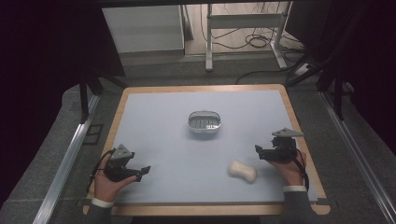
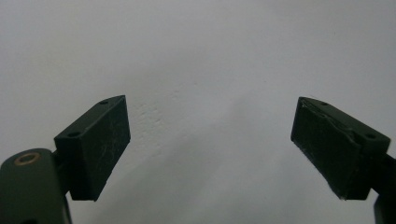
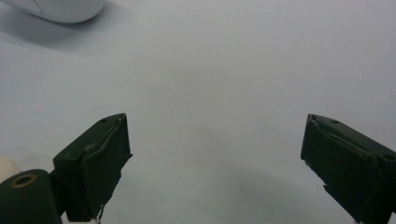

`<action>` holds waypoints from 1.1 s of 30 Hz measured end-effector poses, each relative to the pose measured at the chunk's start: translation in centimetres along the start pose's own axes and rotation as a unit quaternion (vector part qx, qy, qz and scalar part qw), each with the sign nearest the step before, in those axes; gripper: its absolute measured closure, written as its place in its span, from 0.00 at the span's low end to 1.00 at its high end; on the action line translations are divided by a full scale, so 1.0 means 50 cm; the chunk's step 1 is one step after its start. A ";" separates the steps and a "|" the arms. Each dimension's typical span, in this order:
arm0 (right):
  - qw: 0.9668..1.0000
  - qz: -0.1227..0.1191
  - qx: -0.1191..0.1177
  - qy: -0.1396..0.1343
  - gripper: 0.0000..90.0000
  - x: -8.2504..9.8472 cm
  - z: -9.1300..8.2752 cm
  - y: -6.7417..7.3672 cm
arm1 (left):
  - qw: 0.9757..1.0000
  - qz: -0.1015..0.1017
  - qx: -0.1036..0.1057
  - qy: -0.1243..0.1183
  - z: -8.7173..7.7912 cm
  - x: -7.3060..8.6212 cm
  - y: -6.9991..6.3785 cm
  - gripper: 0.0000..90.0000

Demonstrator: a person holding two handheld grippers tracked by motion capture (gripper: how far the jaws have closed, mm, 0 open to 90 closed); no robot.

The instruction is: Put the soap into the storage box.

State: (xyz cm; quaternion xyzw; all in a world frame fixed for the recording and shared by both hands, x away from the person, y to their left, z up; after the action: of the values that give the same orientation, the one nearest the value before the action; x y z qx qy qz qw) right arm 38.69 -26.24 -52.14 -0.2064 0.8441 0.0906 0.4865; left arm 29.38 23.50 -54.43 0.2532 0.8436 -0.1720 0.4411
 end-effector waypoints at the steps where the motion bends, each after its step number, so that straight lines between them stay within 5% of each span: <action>1: 1.000 -0.001 0.002 -0.003 0.09 -0.001 -0.001 -0.001 | 1.000 0.000 0.000 0.001 0.000 0.000 0.000 0.14; 33: 1.000 -0.015 -0.022 0.004 0.14 0.001 -0.004 0.002 | 1.000 -0.011 -0.001 -0.007 -0.012 -0.002 0.005 0.13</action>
State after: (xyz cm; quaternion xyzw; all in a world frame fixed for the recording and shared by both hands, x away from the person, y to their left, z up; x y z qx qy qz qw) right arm 38.48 -26.20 -52.08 -0.2302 0.8404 0.1013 0.4800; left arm 29.20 23.99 -54.02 0.2424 0.8435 -0.1775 0.4452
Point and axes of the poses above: each handheld gripper's, and its own axes: z roughly forward along the jaws, x roughly out of its underside, y roughly to its left, the point moved 4 cm from there along z, roughly forward along the jaws, and after that the axes turned 10 degrees about -y, right-handed, at the moved point
